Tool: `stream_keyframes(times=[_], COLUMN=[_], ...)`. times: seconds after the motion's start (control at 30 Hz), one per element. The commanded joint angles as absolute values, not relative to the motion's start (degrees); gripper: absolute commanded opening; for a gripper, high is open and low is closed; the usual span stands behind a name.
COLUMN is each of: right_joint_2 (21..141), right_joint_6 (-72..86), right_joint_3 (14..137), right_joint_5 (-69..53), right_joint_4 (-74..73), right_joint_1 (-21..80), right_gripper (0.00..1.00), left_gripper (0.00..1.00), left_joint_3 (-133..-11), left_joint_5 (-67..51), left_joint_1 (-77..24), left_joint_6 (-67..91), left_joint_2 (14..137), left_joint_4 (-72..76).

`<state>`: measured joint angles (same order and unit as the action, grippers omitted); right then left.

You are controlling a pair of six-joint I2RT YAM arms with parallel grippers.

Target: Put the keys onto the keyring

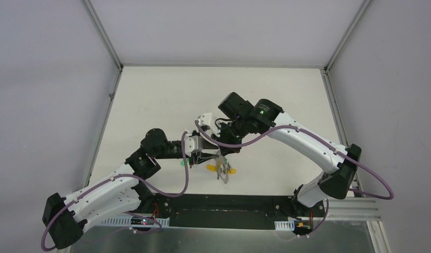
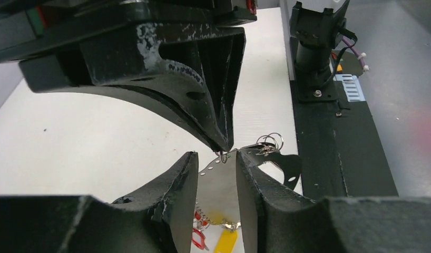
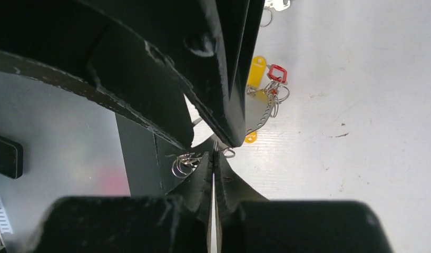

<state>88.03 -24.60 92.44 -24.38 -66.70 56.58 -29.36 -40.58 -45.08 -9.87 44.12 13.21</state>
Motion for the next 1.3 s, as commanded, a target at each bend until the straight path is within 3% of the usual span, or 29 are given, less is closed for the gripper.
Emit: stream_keyframes(times=[0.0, 0.57, 0.73, 0.83, 0.97, 1.0, 1.17, 1.27], right_joint_2=[87.6, 88.0, 88.0, 88.0, 87.8, 87.5, 83.1, 77.9], right_joint_6=[-24.6, -23.4, -22.5, -21.8, -21.3, -21.0, -18.7, -17.6], right_joint_3=[96.8, 97.2, 96.8, 96.6, 95.9, 95.4, 90.2, 83.5], right_joint_5=[-22.0, -23.0, -23.0, -23.0, -22.8, -22.4, -19.7, -20.5], right_joint_4=[-68.7, -67.7, -67.0, -66.4, -65.3, -64.8, -57.7, -49.7], right_joint_1=[57.7, 58.2, 58.2, 58.2, 58.2, 58.2, 58.0, 57.4], right_gripper=[0.00, 0.00, 0.00, 0.00, 0.00, 0.03, 0.41, 0.52], left_gripper=[0.31, 0.15, 0.20, 0.02, 0.00, 0.00, 0.00, 0.00], left_joint_3=[-31.8, -32.2, -30.8, -30.2, -29.2, -28.7, -24.0, -20.3], left_joint_5=[-42.3, -38.5, -36.3, -36.0, -34.1, -33.2, -29.3, -27.8], left_joint_1=[-46.8, -49.4, -49.4, -49.5, -49.5, -49.4, -49.5, -49.5], left_joint_6=[-10.9, -12.0, -9.0, -8.6, -7.9, -7.5, -3.9, -1.9], left_joint_2=[45.8, 50.3, 50.2, 50.2, 49.1, 48.5, 45.2, 44.1], left_joint_4=[15.0, 18.3, 22.2, 23.3, 23.9, 24.4, 31.8, 38.4])
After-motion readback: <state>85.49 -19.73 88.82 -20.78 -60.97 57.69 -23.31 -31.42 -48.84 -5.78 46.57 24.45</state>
